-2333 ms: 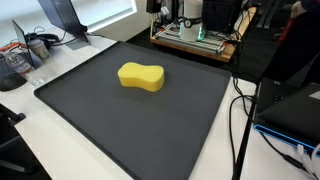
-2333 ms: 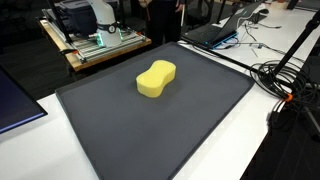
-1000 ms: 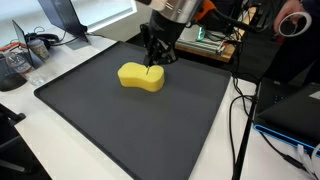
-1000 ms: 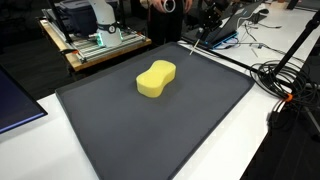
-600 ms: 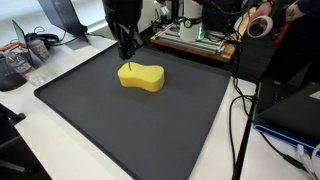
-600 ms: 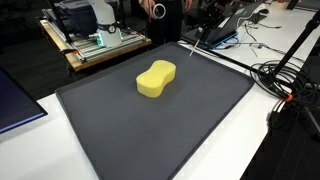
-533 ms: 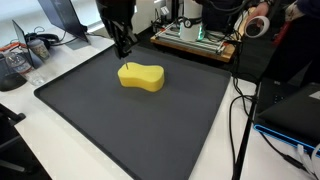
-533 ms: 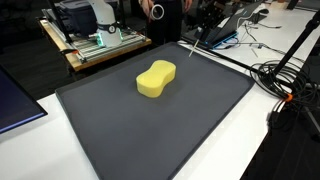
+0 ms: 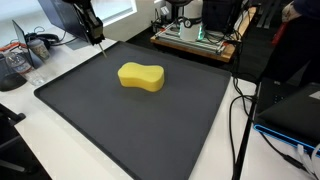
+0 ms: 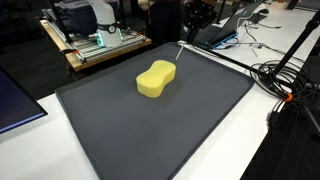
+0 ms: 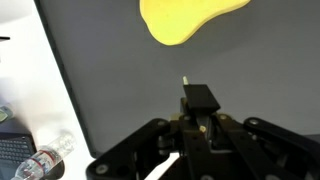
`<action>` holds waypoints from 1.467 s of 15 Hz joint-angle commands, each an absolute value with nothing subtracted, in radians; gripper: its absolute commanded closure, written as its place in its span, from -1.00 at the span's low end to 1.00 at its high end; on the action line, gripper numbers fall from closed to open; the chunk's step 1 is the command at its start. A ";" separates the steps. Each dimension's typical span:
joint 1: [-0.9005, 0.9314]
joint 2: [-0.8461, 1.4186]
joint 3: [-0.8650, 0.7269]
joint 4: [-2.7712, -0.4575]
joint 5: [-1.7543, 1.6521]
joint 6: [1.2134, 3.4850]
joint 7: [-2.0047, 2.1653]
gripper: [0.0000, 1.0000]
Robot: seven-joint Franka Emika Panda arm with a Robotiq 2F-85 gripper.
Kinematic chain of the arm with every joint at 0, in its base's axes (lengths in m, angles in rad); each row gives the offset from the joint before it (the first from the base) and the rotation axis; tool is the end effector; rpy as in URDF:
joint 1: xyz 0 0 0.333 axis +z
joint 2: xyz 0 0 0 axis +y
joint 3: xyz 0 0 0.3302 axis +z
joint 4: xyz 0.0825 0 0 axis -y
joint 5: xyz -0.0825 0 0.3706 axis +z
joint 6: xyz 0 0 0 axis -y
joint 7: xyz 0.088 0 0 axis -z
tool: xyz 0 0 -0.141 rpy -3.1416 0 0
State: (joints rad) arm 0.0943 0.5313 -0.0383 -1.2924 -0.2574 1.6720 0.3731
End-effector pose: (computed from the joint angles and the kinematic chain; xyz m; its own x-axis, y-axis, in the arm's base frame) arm 0.6853 0.0101 0.4154 0.9614 -0.2712 -0.0472 -0.2449 -0.9209 0.3033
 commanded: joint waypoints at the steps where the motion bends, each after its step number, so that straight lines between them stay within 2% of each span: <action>1: 0.102 0.536 -0.050 -1.283 -0.252 1.668 0.369 0.75; 2: 0.103 0.540 -0.050 -1.280 -0.252 1.667 0.369 0.75; 3: 0.104 0.543 -0.050 -1.277 -0.252 1.667 0.369 0.94; 14: -0.175 0.725 -0.031 -0.938 0.083 1.350 0.007 0.94; 22: -0.335 0.789 -0.005 -0.911 0.186 1.340 -0.286 0.94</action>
State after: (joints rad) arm -0.2880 0.7520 -0.0281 -0.9582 0.1472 1.3667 -0.1967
